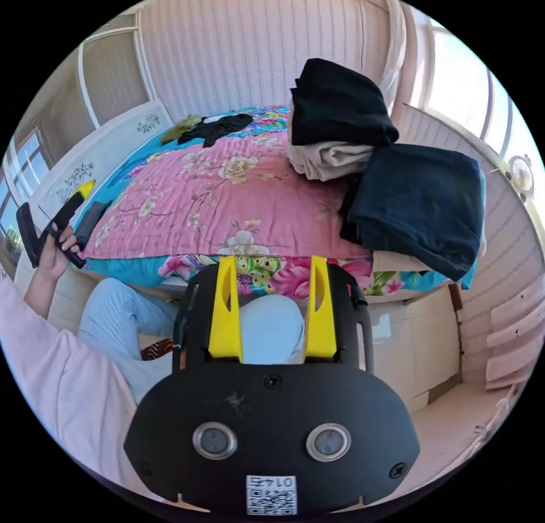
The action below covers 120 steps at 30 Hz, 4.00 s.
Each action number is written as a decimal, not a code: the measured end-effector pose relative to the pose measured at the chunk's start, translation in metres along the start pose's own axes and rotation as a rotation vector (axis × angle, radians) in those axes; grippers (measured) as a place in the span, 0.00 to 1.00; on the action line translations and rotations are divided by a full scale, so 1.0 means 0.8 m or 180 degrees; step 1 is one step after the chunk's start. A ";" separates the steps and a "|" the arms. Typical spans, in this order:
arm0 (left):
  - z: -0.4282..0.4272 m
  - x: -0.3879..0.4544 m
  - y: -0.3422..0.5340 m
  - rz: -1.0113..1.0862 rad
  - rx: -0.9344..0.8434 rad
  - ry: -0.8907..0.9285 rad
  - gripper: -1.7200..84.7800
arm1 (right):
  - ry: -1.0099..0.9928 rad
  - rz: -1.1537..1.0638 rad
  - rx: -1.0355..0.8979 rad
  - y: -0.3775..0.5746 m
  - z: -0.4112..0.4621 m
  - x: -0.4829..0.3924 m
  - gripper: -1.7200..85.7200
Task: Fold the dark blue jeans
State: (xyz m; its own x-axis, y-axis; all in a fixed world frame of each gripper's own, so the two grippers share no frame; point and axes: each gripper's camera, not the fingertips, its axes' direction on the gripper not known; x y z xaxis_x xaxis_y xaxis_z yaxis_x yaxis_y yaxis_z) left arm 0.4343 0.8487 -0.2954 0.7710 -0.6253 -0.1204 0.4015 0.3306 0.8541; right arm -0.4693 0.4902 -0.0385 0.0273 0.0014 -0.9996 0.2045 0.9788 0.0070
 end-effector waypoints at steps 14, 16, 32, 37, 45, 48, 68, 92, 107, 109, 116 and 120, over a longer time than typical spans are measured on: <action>0.216 0.171 0.019 0.0054 -0.0619 0.0811 0.23 | 0.0464 0.0765 0.0491 0.113 -0.143 0.226 0.28; 0.282 0.201 0.020 0.0139 -0.0791 0.0985 0.23 | 0.0560 0.0872 0.0516 0.121 -0.152 0.263 0.29; 0.717 0.326 0.000 -0.0071 -0.1559 0.1454 0.21 | 0.0782 0.1268 0.0311 0.119 -0.119 0.480 0.27; 0.812 0.346 0.005 -0.0045 -0.1966 0.1728 0.13 | 0.0815 0.1168 0.0273 0.128 -0.112 0.499 0.24; 0.802 0.344 -0.002 0.0108 -0.1797 0.1926 0.07 | 0.0552 0.1235 0.0385 0.151 -0.156 0.518 0.10; 0.768 0.346 -0.009 0.0203 -0.1521 0.2204 0.06 | 0.0478 0.1156 0.0567 0.160 -0.187 0.508 0.09; 0.662 0.260 0.087 -0.0073 -0.1466 0.2200 0.07 | 0.0136 0.0615 0.0257 0.168 -0.144 0.406 0.10; 0.594 0.207 0.068 -0.0334 -0.1586 0.1989 0.07 | 0.0381 0.0796 -0.0227 0.043 -0.024 0.432 0.12; 0.424 0.126 0.021 -0.0622 -0.1186 0.1869 0.06 | 0.0504 0.0500 0.0117 -0.015 -0.033 0.335 0.09; 0.385 0.138 0.007 -0.0300 -0.1017 0.1906 0.06 | 0.0371 0.0765 0.0235 -0.011 -0.040 0.339 0.09; 0.281 0.084 -0.010 -0.0512 -0.0742 0.1892 0.06 | 0.0429 -0.0192 0.0511 0.002 -0.076 0.205 0.09; 0.190 0.053 -0.019 -0.0552 -0.0333 0.1906 0.06 | 0.0331 -0.0467 0.0716 0.002 -0.095 0.146 0.09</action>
State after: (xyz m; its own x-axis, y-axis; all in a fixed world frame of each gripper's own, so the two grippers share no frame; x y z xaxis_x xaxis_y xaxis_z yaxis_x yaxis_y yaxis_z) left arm 0.3855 0.7094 -0.2366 0.8212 -0.1820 -0.5409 0.5683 0.3462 0.7464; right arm -0.5398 0.5078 -0.1571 -0.1166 -0.1044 -0.9877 0.4110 0.9002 -0.1437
